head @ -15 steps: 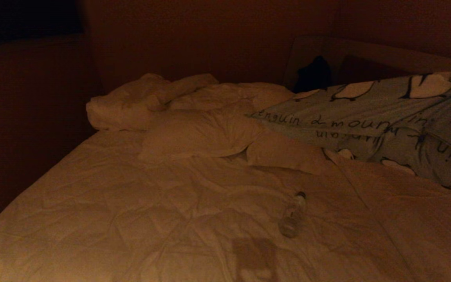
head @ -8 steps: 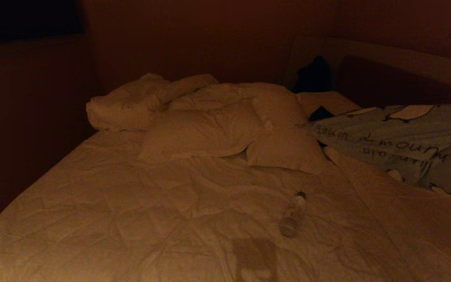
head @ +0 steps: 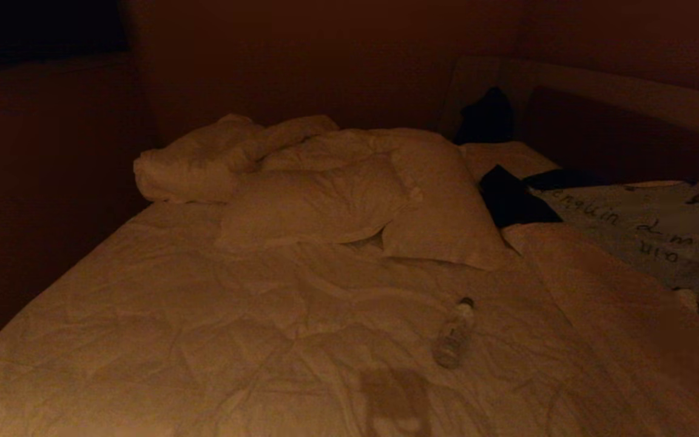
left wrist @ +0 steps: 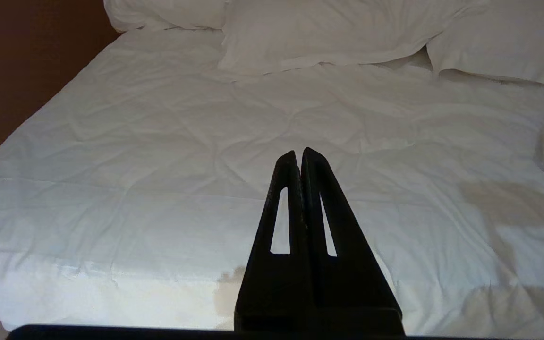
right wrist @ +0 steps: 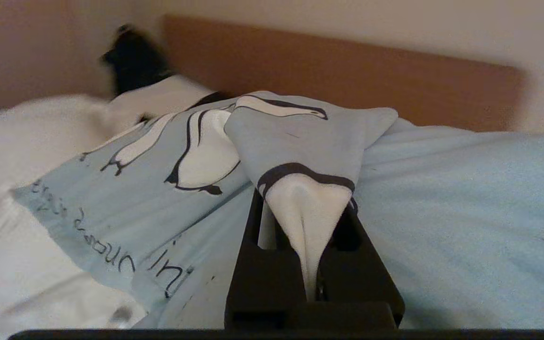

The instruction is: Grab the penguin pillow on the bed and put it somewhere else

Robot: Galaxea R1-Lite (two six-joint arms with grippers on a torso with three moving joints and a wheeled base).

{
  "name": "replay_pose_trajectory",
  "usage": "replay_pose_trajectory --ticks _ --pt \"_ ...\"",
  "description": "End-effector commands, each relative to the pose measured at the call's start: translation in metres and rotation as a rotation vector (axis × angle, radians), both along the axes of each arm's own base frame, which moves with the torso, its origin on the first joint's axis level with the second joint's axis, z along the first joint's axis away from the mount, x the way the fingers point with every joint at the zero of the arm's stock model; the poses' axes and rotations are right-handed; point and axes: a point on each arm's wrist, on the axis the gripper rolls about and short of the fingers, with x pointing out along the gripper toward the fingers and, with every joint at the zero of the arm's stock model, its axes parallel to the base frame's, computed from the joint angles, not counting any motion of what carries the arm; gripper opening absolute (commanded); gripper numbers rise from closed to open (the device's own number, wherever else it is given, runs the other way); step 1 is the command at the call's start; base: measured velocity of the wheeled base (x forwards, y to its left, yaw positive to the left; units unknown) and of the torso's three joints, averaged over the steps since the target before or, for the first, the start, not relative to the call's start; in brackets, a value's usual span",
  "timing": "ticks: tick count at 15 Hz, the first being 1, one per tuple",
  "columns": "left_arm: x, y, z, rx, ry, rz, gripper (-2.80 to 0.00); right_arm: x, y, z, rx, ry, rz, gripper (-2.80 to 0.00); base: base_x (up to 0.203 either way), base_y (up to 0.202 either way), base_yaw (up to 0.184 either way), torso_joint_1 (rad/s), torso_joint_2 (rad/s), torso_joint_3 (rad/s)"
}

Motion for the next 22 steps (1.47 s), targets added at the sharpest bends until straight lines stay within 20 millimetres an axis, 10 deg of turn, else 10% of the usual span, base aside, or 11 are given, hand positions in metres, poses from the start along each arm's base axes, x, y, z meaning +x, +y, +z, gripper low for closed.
replay_pose_trajectory --ticks 1,10,22 --pt "0.0 0.0 0.0 0.0 -0.001 0.001 -2.8 -0.025 -0.005 -0.01 0.029 0.054 -0.152 -2.8 0.0 0.0 0.0 0.0 0.0 0.0" --pt "0.0 0.0 0.0 -0.001 0.0 0.001 -2.8 -0.098 -0.014 -0.04 0.062 0.089 -0.446 -2.8 0.0 0.0 0.0 0.0 0.0 0.0" --pt "0.0 0.0 0.0 0.0 -0.001 0.001 -2.8 -0.107 0.0 -0.066 0.047 0.29 -0.926 -2.8 0.0 0.0 0.0 0.0 0.0 0.0"
